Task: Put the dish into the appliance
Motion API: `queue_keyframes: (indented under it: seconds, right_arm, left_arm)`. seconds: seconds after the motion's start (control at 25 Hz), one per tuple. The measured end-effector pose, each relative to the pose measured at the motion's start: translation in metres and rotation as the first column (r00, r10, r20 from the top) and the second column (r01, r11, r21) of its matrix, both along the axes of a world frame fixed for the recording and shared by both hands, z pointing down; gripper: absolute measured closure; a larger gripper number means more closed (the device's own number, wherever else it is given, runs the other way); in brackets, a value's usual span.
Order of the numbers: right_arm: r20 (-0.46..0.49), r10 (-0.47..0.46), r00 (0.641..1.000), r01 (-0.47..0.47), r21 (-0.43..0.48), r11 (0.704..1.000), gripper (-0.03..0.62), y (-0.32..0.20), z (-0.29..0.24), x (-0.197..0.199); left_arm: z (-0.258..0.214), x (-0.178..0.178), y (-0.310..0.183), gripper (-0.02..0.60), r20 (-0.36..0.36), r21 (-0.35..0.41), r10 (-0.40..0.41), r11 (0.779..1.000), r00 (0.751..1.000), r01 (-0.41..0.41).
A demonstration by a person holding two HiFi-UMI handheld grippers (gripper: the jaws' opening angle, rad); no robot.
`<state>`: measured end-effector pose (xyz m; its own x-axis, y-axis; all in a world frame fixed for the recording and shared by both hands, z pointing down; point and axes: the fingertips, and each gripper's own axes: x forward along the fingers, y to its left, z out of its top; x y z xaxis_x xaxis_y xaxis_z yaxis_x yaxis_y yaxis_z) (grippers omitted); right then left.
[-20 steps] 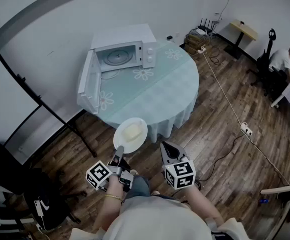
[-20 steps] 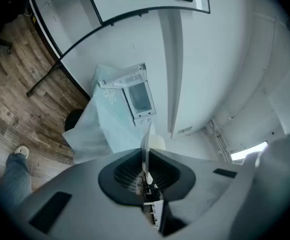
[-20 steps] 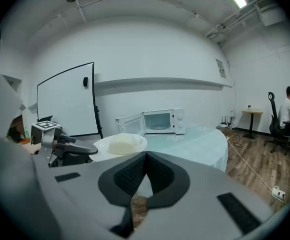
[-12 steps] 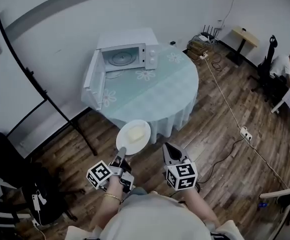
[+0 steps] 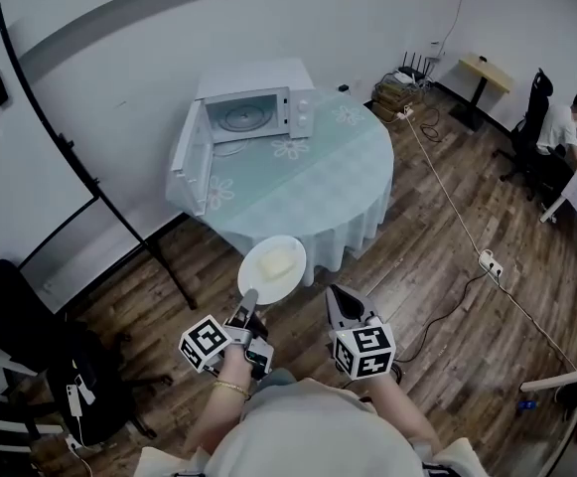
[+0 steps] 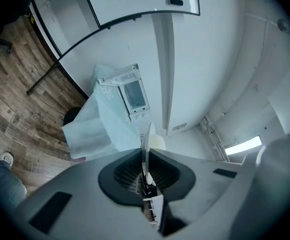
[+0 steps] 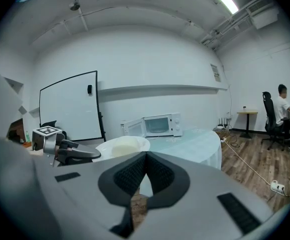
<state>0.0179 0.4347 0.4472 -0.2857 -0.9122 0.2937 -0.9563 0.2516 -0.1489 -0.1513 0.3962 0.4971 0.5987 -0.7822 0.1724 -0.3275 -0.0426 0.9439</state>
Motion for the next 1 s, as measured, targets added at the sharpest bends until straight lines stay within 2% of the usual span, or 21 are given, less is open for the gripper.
queue_keyframes:
  seconds: [0.56,1.0]
  right_arm:
    - [0.014,-0.008,1.000,0.009,-0.016,1.000,0.589,0.001,0.004,0.004]
    - [0.012,0.008,1.000,-0.008,-0.030,1.000,0.589,-0.049,0.014,0.020]
  left_arm:
    - [-0.001,0.006,-0.002,0.545,0.007,-0.007,-0.013,1.000,1.000,0.013]
    - [0.008,0.011,-0.060,0.543,0.009,-0.011,-0.033,0.999,0.999,0.033]
